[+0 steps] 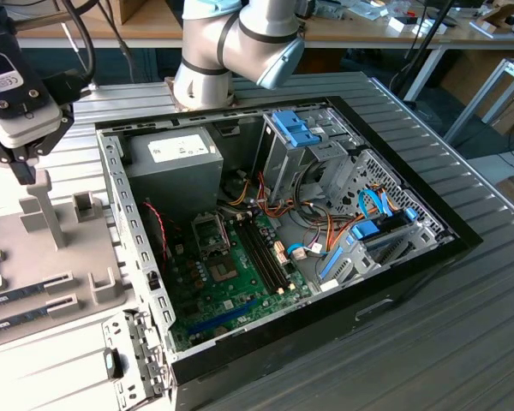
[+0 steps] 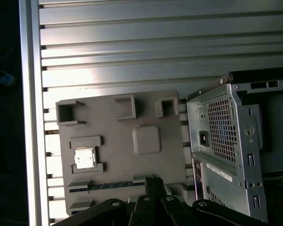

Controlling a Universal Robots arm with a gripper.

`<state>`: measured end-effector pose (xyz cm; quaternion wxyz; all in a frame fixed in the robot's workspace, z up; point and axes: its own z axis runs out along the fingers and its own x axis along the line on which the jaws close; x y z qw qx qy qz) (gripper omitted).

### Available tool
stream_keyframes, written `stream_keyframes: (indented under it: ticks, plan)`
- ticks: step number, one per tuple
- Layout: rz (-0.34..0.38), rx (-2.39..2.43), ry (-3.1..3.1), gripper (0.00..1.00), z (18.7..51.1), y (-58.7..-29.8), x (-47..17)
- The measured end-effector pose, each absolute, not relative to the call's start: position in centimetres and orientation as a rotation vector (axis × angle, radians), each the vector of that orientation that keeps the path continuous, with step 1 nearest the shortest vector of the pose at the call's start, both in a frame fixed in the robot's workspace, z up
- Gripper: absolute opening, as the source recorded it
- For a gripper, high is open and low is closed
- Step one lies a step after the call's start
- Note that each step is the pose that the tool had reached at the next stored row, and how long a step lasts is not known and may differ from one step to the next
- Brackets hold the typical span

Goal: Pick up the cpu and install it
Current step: 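Reach for the cpu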

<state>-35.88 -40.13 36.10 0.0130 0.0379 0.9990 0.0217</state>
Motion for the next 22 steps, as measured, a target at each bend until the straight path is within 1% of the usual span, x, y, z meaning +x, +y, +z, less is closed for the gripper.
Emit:
stream_keyframes:
  ticks: [22]
  plan:
    - [0.068, 0.118, 3.112, 0.10, 36.06, -40.12, -36.81]
